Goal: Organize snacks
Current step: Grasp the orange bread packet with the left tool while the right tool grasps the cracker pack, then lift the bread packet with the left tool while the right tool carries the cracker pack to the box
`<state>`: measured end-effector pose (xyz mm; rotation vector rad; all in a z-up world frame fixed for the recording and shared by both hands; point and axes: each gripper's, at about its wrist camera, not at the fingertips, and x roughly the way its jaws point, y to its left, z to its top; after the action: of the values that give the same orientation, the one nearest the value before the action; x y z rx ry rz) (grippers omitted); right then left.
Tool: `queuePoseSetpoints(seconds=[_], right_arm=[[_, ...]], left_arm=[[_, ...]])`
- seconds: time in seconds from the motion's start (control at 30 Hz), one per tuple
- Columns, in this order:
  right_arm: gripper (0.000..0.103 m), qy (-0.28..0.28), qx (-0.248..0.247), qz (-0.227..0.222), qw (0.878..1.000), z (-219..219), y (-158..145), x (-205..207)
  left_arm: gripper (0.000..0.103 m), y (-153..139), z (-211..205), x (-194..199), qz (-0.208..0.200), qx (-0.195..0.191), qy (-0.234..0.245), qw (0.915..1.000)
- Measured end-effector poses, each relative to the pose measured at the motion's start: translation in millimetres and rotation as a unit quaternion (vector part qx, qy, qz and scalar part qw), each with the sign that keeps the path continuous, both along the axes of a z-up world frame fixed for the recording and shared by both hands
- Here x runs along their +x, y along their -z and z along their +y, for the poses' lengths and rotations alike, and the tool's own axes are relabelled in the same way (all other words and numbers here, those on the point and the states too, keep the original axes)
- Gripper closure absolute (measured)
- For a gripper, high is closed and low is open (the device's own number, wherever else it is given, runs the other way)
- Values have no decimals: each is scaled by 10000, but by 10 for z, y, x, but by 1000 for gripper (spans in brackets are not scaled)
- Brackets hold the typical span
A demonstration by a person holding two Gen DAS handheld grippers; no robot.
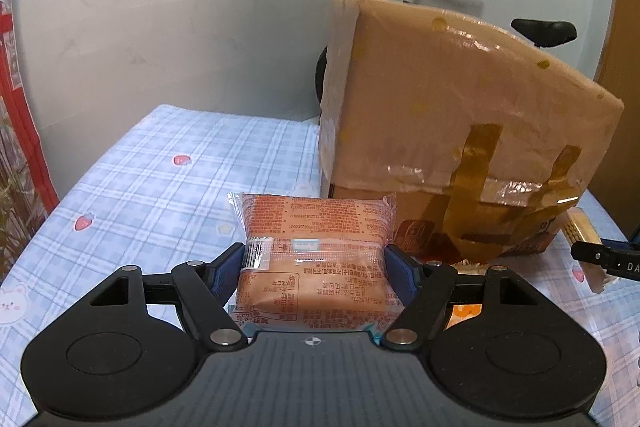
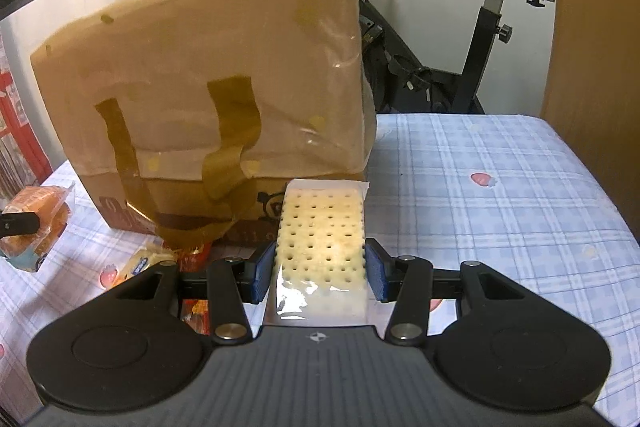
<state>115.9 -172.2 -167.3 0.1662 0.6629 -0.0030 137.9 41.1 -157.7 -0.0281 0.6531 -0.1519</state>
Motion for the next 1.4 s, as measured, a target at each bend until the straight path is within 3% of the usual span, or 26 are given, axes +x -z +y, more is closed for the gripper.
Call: queuePoseSetpoints(seconds=[0.9, 1.4], right_arm=[[54, 359, 50, -617, 9974, -258, -449, -211], [54, 325, 213, -1649, 9855, -370, -1248, -355]], left_arm=[[27, -445, 9, -91, -560, -205, -44, 9982], [27, -1052, -27, -107, -1305, -278, 153, 9909]])
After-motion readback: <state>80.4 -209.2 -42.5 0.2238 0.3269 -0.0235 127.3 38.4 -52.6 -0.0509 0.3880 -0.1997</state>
